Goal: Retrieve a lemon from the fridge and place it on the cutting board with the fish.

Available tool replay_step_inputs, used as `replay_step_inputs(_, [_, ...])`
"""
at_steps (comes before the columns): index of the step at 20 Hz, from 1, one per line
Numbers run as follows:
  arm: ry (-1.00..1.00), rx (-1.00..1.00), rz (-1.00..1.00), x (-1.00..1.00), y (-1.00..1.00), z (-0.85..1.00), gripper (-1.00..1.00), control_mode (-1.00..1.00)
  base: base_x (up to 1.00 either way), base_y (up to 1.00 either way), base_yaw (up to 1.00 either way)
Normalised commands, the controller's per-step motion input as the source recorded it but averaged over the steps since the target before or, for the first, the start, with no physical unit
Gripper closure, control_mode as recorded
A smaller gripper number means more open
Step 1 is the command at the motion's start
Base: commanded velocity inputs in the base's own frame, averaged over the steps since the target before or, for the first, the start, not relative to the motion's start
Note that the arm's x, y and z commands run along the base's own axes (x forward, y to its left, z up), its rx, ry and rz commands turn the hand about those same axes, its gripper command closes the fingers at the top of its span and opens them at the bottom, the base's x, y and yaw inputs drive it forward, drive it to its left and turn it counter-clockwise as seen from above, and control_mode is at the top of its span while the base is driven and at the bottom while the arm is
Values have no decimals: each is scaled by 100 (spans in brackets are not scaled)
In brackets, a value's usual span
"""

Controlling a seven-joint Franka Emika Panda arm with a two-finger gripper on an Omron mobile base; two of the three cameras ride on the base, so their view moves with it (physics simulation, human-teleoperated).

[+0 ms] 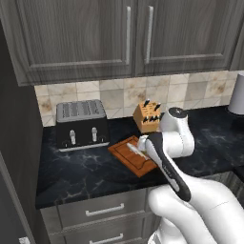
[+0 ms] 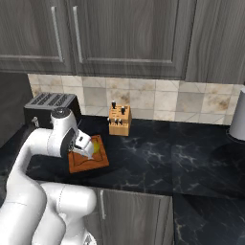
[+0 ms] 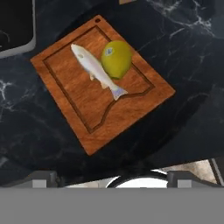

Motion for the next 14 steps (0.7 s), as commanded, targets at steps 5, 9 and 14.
replay_step_inputs(5, [-8, 2, 37, -51, 0, 49, -100, -100, 0, 0, 0])
replay_step_inputs(9, [-2, -25, 22, -24, 0, 22, -100, -100, 0, 0, 0])
replay_step_inputs(14, [9, -15, 1, -14, 0, 15, -100, -100, 0, 0, 0])
